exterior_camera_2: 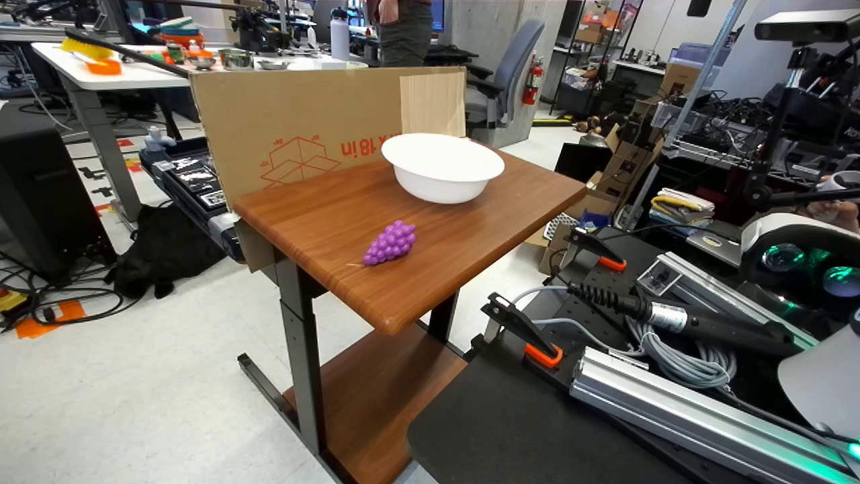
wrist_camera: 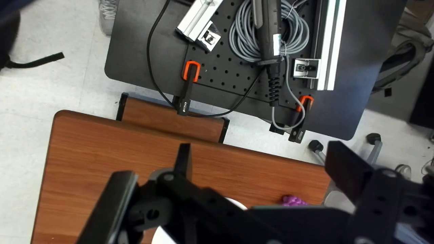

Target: Put the purple object into the white bowl

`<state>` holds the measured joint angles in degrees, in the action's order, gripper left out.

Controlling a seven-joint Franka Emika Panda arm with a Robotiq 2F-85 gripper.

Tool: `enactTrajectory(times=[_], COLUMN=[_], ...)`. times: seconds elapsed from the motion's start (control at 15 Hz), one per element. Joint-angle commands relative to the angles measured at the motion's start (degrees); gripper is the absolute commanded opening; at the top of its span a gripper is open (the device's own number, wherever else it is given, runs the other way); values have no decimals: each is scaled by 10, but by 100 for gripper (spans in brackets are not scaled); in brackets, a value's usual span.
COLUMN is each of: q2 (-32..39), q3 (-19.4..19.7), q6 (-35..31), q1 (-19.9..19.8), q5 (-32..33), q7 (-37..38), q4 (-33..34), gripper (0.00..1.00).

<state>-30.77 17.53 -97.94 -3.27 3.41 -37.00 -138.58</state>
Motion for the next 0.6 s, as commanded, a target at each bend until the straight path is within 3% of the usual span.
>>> enactTrajectory(times=[0.0, 0.27, 0.53], q2=[1, 7, 35], q3=[-6, -23, -73], q6=[1, -36, -89], q1=[-7, 11, 37], q5=[-3, 49, 78], q7=[-5, -74, -82], q4=[1, -7, -2], gripper=[100, 100, 100])
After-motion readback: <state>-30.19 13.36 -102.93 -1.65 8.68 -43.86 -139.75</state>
